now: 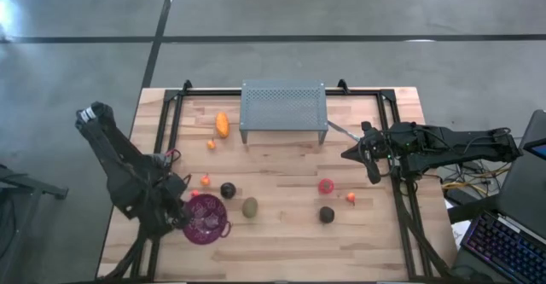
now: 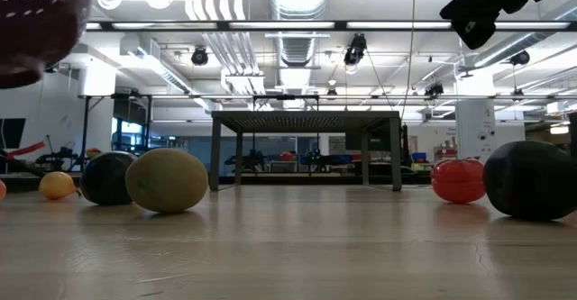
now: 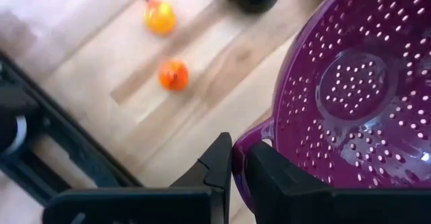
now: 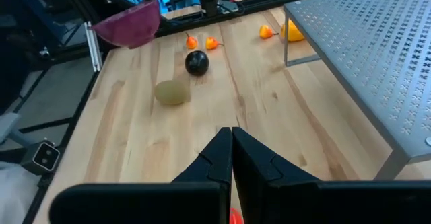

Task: Pick & Place Fruit
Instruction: Put the purple strainer bowl on the shelf

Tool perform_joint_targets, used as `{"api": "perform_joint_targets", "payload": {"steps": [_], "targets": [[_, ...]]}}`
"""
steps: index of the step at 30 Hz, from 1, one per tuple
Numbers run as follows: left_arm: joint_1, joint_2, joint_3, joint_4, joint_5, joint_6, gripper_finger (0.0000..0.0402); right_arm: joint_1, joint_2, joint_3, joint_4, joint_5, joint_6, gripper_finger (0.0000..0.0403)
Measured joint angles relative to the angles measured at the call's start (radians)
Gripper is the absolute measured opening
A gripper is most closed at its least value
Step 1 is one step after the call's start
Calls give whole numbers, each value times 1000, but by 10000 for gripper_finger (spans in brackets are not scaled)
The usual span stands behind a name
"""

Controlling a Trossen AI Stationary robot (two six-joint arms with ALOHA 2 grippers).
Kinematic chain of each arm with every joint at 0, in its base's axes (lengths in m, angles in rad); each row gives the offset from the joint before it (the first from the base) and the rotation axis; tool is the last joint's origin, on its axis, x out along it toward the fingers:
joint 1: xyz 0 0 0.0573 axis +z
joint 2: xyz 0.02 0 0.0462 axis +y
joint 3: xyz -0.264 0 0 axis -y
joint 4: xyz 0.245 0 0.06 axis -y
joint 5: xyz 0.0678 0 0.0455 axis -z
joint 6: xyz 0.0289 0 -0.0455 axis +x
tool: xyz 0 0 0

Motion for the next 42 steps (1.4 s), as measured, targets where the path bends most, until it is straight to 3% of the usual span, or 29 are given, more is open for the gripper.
{"api": "perform_joint_targets", "payload": {"steps": [5, 9, 17, 24, 32, 36, 42], "targets": [[149, -27, 19, 0, 12, 163, 35, 0, 50, -4, 92, -1, 23, 9], [296, -25, 25, 20, -8, 389, 35, 1, 134, -5, 175, -2, 24, 9], [530, 19, 23, 251, -60, 824, 35, 1, 296, -3, 258, -3, 35, 9], [733, 64, 29, 293, -75, 806, 30, 1, 387, 0, 377, 5, 121, 9], [949, 115, 49, 293, -74, 818, 33, -11, 453, 3, 495, 125, 285, 11], [986, 125, 80, 292, -74, 859, 30, -28, 478, 4, 515, 134, 422, 32], [968, 126, 144, 276, -52, 917, 34, -27, 513, 4, 586, 83, 462, 87]]}}
